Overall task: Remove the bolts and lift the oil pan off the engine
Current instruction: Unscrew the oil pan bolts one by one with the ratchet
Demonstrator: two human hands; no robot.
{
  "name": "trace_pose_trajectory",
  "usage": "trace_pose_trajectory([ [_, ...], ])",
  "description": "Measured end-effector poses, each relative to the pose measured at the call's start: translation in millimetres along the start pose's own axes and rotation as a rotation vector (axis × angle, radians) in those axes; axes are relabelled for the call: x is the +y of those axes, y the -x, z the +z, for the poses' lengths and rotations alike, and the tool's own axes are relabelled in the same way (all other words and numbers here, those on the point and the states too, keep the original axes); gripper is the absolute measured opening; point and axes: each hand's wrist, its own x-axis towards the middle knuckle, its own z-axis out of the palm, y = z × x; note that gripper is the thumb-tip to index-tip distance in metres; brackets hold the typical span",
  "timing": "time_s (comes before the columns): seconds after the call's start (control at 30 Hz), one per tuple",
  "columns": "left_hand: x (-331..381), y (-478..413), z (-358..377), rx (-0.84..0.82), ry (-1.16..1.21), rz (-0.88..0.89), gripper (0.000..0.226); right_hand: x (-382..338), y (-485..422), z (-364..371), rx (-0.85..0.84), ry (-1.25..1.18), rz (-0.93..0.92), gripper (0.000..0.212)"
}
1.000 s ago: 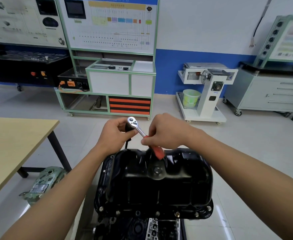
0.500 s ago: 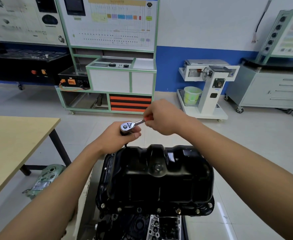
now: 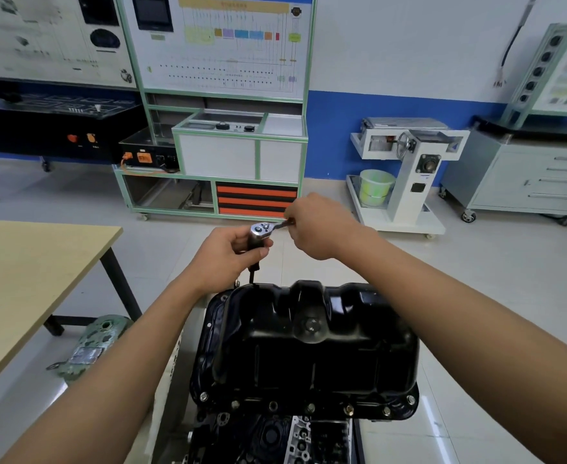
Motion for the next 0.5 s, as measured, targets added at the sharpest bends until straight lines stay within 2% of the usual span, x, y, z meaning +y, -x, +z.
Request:
trace_pose_trajectory([
  [0.07, -1.8, -1.1, 1.4, 0.04, -0.015, 0.018, 0.028, -0.9, 9.3, -8.3, -0.05, 0.008, 0.006, 0.009],
  [0.2, -4.4, -5.3, 4.9, 0.074, -0.08, 0.063, 0.02, -13.4, 26.8, -21.1, -0.206, -0.122, -0.032, 0.039],
  [0.27, -5.3, -7.3, 7.4, 0.081, -0.099, 0.085, 0.016, -24.2, 34.7, -22.1, -0.208, -0.173, -0.088, 0.047],
  [0.37, -4.6, -6.9, 11.3, 0.096, -0.113, 0.118, 0.017, -35.7, 40.1, -19.5, -0.168, -0.28, -0.132, 0.047],
  [0.5, -6.6, -5.8, 7.0, 0.12, -0.091, 0.106, 0.012, -26.3, 33.0, -20.6, -0.254, -0.289, -0.082, 0.045],
])
